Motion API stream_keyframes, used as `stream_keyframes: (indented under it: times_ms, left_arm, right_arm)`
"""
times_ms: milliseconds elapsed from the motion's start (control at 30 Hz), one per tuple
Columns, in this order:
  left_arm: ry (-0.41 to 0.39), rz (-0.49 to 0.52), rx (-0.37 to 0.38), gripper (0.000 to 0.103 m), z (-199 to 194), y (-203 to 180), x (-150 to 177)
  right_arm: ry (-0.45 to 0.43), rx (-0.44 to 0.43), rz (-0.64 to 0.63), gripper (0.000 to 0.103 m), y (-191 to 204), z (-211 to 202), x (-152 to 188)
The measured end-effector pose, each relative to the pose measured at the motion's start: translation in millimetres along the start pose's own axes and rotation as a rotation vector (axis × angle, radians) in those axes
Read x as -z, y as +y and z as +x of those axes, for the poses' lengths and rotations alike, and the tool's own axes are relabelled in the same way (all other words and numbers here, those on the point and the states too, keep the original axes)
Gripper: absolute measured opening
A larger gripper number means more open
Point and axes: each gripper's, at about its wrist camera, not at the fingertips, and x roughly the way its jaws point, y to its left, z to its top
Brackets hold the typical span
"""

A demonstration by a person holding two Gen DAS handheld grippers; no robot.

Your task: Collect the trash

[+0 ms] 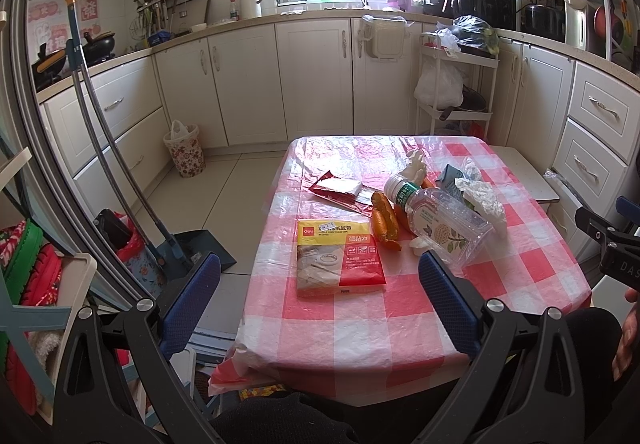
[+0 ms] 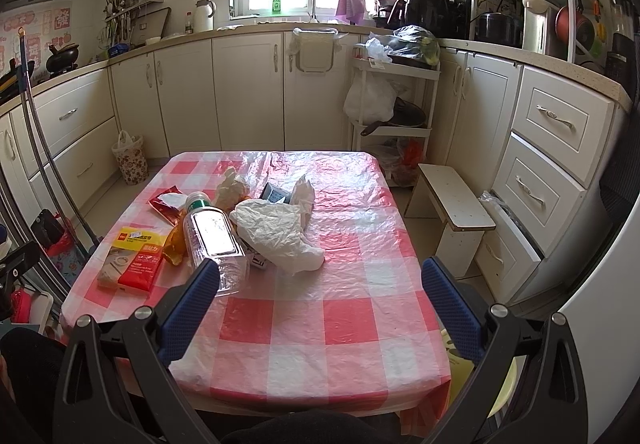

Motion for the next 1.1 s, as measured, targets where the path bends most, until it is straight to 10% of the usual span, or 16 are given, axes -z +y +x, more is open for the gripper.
stream_keyframes:
  times_ms: [867,1100]
  left_arm:
    - [0.0,0.0,-0.001,0.096,0,0,0]
    - [0.009,-0.008,0.007,0.096,6,-3,6]
  right_arm:
    - [0.001,-0.001,-0.003,0.097,3,0,0]
    - [0.035,-0.112,-0.05,0.097,18,2,-1]
